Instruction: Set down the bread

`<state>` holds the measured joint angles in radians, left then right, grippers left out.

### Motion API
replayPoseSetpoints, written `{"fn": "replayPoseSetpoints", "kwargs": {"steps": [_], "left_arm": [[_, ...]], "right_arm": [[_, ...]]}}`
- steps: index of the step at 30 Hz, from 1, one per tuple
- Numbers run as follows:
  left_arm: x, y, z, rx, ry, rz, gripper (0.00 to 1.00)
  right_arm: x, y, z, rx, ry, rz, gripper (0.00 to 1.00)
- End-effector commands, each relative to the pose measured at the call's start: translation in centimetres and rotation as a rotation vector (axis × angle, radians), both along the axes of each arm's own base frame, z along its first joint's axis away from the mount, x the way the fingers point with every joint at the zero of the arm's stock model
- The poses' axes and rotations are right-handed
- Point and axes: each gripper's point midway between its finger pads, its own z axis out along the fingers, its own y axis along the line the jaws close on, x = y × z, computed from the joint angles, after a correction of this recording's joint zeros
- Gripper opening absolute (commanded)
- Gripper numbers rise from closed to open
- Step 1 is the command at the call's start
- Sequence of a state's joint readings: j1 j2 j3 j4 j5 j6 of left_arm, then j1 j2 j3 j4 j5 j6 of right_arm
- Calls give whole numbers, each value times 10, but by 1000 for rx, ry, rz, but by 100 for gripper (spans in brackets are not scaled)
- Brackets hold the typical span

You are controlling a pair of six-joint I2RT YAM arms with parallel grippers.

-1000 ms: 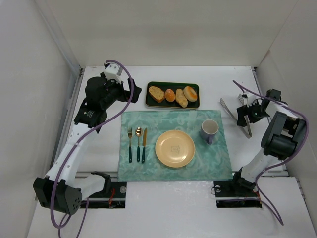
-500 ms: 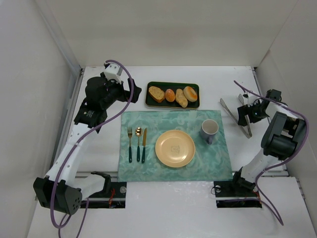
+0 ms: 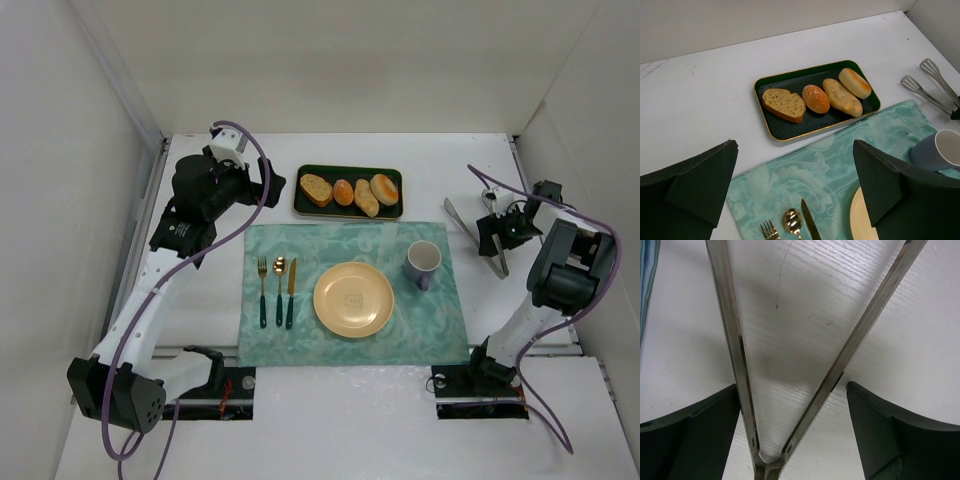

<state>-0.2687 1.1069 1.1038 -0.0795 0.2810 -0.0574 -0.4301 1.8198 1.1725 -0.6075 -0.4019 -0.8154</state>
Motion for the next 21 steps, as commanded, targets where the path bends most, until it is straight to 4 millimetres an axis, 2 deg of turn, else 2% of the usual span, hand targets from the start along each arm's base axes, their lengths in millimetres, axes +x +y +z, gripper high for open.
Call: {"fn": "replayPoseSetpoints", "kwargs": {"steps": [1,7,11,15,21], "left_arm": [[0,-4,27,-26,-69,-18,100],[0,-4,27,-26,-69,-18,100],[0,-4,27,-26,-69,-18,100],[0,-4,27,-26,-69,-18,100],[-2,-3,30,-29,-78,-18,100]], "right_arm": [[1,0,0,0,17,14,88],[0,-3,-1,-18,25,8,79],[1,-1,-1,-26,29,14,70],[3,-2,1,-30,12,5,66],[10,1,20,-23,-62,-12,62]]}}
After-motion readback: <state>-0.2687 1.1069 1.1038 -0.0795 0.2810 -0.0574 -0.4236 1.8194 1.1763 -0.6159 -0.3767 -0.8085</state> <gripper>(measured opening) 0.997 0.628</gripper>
